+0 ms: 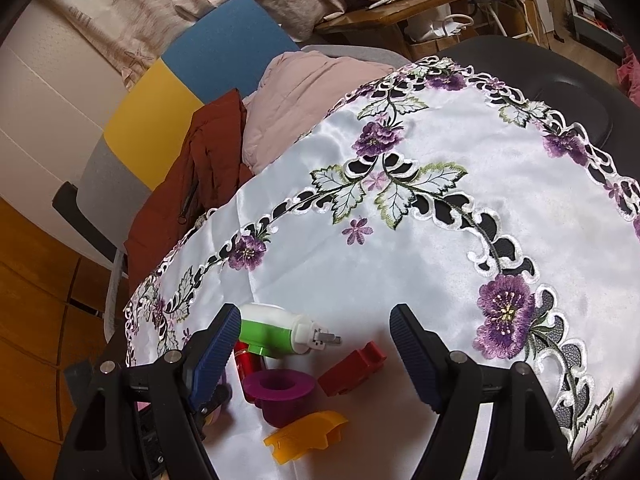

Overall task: Organize rigid objects
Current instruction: 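Close the left gripper around the yellow soap bar, then lift the soap bar with the left gripper while the right gripper grasps the purple spool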

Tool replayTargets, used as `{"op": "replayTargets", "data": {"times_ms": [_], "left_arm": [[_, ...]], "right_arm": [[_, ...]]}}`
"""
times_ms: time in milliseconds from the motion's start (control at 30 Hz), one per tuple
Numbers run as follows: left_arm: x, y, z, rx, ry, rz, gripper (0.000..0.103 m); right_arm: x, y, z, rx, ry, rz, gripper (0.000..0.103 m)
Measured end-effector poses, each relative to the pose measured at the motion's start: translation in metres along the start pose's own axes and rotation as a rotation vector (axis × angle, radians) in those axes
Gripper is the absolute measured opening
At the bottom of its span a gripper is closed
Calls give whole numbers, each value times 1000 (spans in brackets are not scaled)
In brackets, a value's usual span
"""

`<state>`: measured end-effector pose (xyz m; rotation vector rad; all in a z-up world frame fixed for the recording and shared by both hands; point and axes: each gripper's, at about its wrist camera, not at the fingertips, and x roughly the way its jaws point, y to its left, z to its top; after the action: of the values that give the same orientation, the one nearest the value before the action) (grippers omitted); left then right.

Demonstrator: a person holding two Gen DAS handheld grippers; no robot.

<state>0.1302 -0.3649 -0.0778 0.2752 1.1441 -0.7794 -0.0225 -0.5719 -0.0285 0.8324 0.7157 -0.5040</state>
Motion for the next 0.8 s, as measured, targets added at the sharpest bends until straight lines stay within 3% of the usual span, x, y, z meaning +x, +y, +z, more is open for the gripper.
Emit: {"op": "replayTargets", "data": {"times_ms": [100,167,367,600,800], "left_arm": [[-14,2,-22,-2,-15,-18,44],[-26,2,-41,1,-35,-20,44],[-34,7,-84,-3,-56,-7,44],[-37,10,-93,-15,-97,-22,44],[-35,9,-94,-20,-109,-16,44]], "right_arm": [[5,5,-2,-18,42,54,78],[16,11,-6,-35,120,115,78],[31,30,-16,-123,209,152,78],[53,42,-34,-193,326,122,78],[70,47,-44,-267,359,17,78]]}}
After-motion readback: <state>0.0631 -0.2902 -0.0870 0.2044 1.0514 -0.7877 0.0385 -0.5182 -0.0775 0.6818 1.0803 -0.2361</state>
